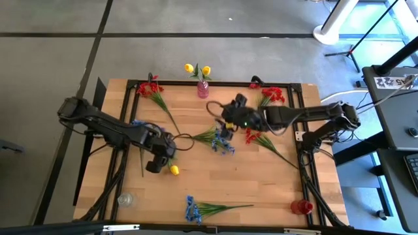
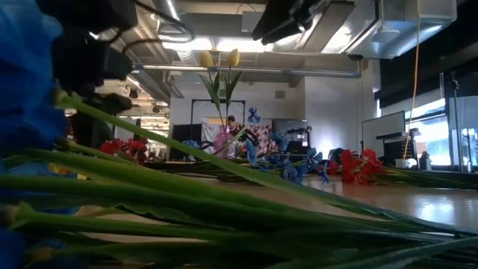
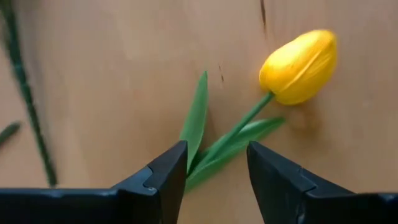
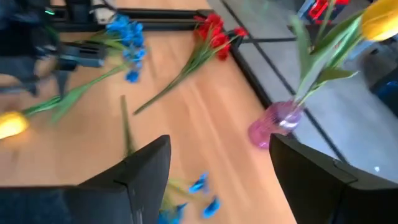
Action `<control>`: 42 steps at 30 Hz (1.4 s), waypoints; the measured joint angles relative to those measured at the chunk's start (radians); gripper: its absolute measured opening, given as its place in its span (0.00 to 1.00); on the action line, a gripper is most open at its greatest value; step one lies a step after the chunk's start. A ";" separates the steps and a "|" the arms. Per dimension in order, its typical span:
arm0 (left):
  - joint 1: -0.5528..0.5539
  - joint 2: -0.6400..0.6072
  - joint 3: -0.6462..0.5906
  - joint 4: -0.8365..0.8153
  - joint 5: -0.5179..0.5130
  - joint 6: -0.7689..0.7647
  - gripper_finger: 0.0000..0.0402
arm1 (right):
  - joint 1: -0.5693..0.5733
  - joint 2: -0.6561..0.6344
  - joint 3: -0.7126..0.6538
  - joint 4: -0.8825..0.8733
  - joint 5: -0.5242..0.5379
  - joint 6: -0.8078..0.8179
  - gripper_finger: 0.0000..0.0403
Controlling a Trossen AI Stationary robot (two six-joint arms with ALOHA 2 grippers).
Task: Sort flowers into vase by color
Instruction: Put the yellow flower into the pink vase
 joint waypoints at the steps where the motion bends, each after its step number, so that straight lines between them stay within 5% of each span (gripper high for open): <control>1: 0.000 0.020 0.000 0.006 0.003 0.016 0.38 | 0.020 0.000 0.000 -0.007 0.012 0.015 0.68; 13: -0.009 0.161 0.000 0.097 0.021 0.052 0.20 | 0.149 0.000 0.000 -0.052 0.095 0.107 0.68; 17: -0.013 0.115 -0.004 0.204 -0.012 0.013 0.04 | 0.153 -0.008 0.000 -0.108 0.095 0.110 0.68; 23: -0.010 -0.056 -0.003 0.330 -0.011 -0.060 0.01 | 0.150 -0.012 -0.022 -0.160 0.097 0.072 0.68; 31: 0.111 -0.263 -0.002 0.651 -0.043 -0.017 0.01 | 0.060 -0.033 -0.331 0.412 -0.063 -0.152 0.68; 36: 0.244 -0.254 -0.001 0.961 -0.032 0.026 0.01 | -0.025 -0.015 -0.497 0.889 -0.254 -0.237 0.68; 42: 0.351 -0.166 -0.001 1.203 -0.024 0.018 0.01 | -0.126 0.032 -0.514 1.193 -0.450 -0.314 0.68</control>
